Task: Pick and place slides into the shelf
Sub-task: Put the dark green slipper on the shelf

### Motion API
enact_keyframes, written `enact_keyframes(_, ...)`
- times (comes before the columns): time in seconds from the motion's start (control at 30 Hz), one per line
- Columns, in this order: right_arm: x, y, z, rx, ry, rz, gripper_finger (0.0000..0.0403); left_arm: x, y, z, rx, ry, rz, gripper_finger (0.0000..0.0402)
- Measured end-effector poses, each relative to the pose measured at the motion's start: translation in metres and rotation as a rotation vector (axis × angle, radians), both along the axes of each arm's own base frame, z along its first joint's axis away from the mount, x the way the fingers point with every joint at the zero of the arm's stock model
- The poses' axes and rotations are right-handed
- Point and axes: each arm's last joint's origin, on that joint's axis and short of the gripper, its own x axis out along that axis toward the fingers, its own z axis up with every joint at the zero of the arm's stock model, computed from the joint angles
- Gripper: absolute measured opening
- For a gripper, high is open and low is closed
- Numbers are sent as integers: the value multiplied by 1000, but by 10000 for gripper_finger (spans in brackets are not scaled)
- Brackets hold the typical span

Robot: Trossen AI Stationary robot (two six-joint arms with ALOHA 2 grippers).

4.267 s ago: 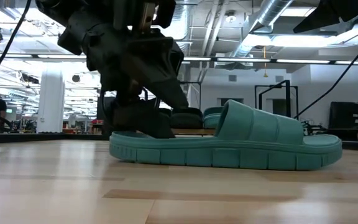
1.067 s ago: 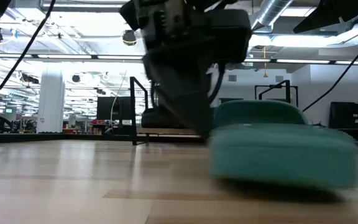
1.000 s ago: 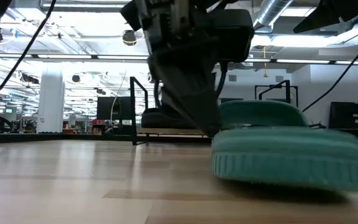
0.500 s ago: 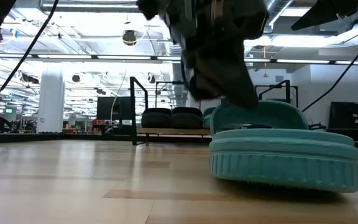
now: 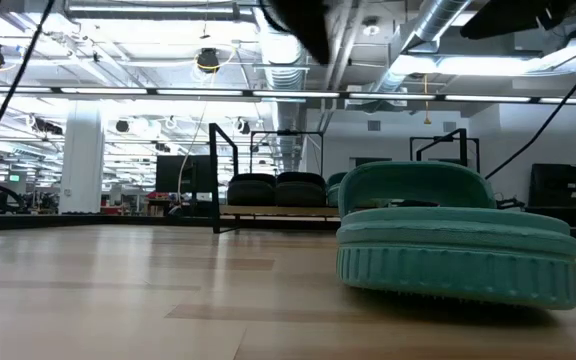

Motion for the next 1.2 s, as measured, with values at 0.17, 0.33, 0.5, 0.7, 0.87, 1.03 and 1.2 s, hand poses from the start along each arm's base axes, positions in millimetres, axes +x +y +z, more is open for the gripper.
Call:
enact_keyframes(0.17, 3, 2, 1, 18, -2, 18, 132, -37, -8, 28, 360, -32, 162, 0)
enact_keyframes(0.33, 6, 6, -3, 19, 40, 42, 127, -86, -12, 85, 430, -260, 224, 0)
enact_keyframes(0.5, 16, 14, -7, -15, 60, 62, 128, -114, -6, 131, 327, -461, 116, 0)
enact_keyframes(0.7, 36, 30, -26, -90, 108, 53, 125, -117, 11, 132, 78, -623, -312, 0)
enact_keyframes(0.87, 49, 60, -49, -142, 62, 76, 111, -125, 47, 87, 25, -690, -347, 0)
enact_keyframes(1.03, 48, 97, -68, -155, 6, 162, 96, -157, 75, 35, -59, -780, -353, 0)
enact_keyframes(1.2, 43, 121, -75, -93, -60, 230, 92, -203, 101, 1, -96, -1026, -326, 0)
